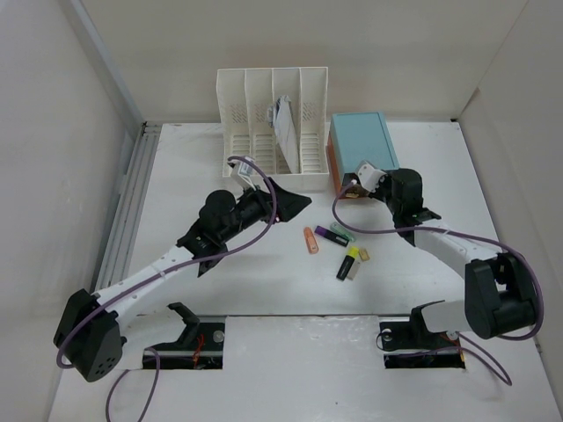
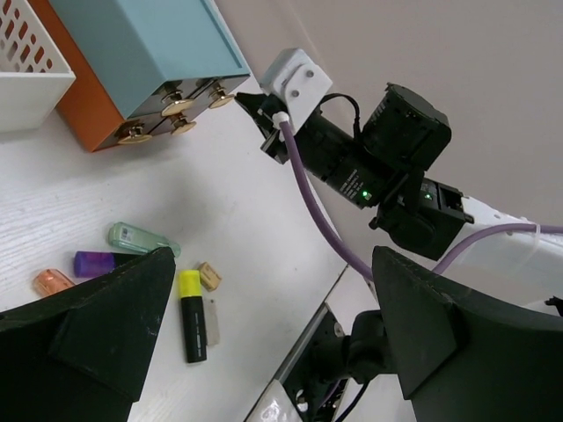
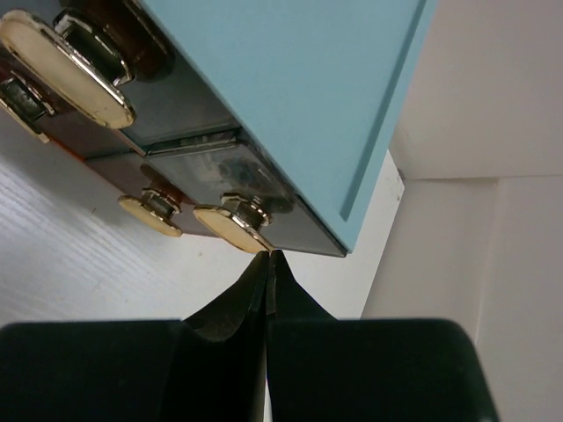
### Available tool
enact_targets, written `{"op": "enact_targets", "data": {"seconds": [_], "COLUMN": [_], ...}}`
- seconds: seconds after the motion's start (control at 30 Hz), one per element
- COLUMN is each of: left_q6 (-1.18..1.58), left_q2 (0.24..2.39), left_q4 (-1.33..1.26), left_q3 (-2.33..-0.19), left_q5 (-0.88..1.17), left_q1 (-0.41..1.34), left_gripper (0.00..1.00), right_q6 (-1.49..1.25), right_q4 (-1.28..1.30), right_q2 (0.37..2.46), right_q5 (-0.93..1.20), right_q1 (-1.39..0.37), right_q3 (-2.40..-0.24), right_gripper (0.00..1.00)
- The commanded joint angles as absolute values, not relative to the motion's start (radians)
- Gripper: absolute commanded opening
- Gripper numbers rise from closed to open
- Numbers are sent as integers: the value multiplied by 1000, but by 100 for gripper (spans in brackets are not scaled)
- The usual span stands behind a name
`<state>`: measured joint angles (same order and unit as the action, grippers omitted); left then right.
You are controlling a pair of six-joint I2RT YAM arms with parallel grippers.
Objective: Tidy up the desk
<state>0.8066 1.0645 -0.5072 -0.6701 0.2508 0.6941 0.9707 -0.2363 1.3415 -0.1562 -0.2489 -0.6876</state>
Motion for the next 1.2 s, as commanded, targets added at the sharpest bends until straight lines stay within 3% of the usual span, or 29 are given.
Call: {"op": "enact_targets", "data": {"seconds": [0.0, 0.53, 0.7, 0.73, 0.83, 0.87, 0.93, 0.97, 1.0, 1.07, 1.1, 1.17], "left_q6": [818, 818, 839, 839, 839, 839, 848, 848, 848, 848, 848, 886], "left_q2": [1060, 1069, 1138, 1182, 1271, 1343, 1419, 1487, 1521, 1580, 1632, 1676], "left_q4": [-594, -623, -646, -646, -655, -655, -655, -664, -664, -664, -664, -664], "left_q3": [-655, -627, -653, -666, -735, -783, -836, -860, -911, -959, -1001, -1035], "left_q5": [267, 276, 298, 298, 298, 298, 298, 287, 272, 246, 226, 203], "left_q1": [698, 698, 707, 707, 744, 755, 771, 772, 796, 805, 817, 830], "left_gripper": [93, 93, 91, 87, 76, 55, 29, 23, 19, 21, 25, 48], "right_q6": [982, 953, 917, 872, 700, 659, 573, 475, 430, 367, 323, 286], "right_q4": [-353, -353, -23, 20, 90, 91, 122, 139, 156, 224, 244, 265], "right_q2": [1335, 1404, 1223, 1179, 996, 927, 907, 907, 923, 959, 991, 1012], "right_q5": [-123, -112, -37, -19, 34, 34, 44, 35, 26, 43, 70, 242], "right_q1": [-247, -247, -247, -247, -247, -247, -247, -247, -247, -238, -238, -160], "right_q3": [-687, -738, -797, -822, -842, -859, -896, -954, -981, -1041, -1087, -1111], "right_gripper": [0, 0, 0, 9, 87, 100, 99, 66, 48, 30, 28, 36]}}
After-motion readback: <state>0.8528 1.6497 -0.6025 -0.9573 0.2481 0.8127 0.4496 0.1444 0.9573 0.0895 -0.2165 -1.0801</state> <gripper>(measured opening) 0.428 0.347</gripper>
